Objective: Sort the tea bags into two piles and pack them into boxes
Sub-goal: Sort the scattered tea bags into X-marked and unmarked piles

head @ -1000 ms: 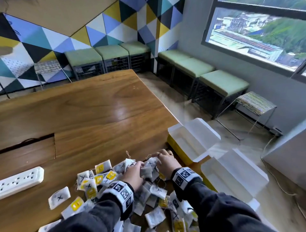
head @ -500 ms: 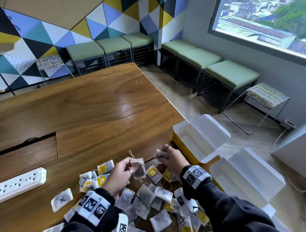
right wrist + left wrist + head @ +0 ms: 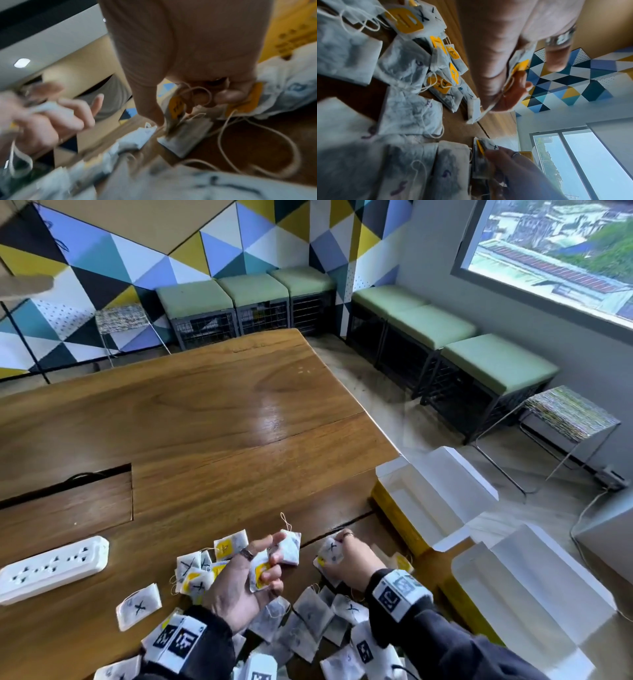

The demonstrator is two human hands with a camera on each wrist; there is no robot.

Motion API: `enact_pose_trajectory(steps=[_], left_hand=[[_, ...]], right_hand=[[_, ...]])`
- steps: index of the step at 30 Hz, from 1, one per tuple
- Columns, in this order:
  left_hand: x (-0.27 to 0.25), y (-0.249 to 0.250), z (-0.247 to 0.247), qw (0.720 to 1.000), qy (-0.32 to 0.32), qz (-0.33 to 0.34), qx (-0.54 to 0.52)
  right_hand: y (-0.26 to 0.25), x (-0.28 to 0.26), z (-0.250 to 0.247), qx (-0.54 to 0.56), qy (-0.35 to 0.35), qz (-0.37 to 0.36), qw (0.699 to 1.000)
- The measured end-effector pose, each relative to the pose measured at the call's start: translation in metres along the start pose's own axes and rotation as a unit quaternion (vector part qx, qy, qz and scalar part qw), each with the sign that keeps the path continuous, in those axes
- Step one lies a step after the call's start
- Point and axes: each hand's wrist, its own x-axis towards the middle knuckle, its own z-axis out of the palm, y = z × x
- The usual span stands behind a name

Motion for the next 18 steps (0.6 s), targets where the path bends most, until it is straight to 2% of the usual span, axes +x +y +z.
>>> enact_pose_trajectory(steps=[3,7,10,13,15,18], left_hand=[[0.001,-0.002,-0.007,0.995,0.076,0.015,0.068],[0.002,-0.004,-0.016,0.987,0.121,0.019,0.103],[0.006,-0.008,-0.016,0.981,0.140,0.011,0.137],[0.011,-0.015,-0.011,0.970,0.150,0.004,0.193],[0.015,-0.020,-0.003,0.962,0.148,0.003,0.229],[0.023,-0.030,0.009,0.945,0.131,0.004,0.301]], right_hand=[[0.000,-0.002,0.012,-0.148,0.060,-0.011,0.987],[-0.001,0.002,0.015,-0.162,0.059,-0.018,0.985],[-0.001,0.002,0.014,-0.127,0.057,-0.053,0.989],[0.004,-0.001,0.013,-0.011,0.072,-0.102,0.992],[0.008,-0.006,0.014,0.062,0.095,-0.138,0.984],[0.011,-0.014,0.019,0.095,0.113,-0.181,0.972]])
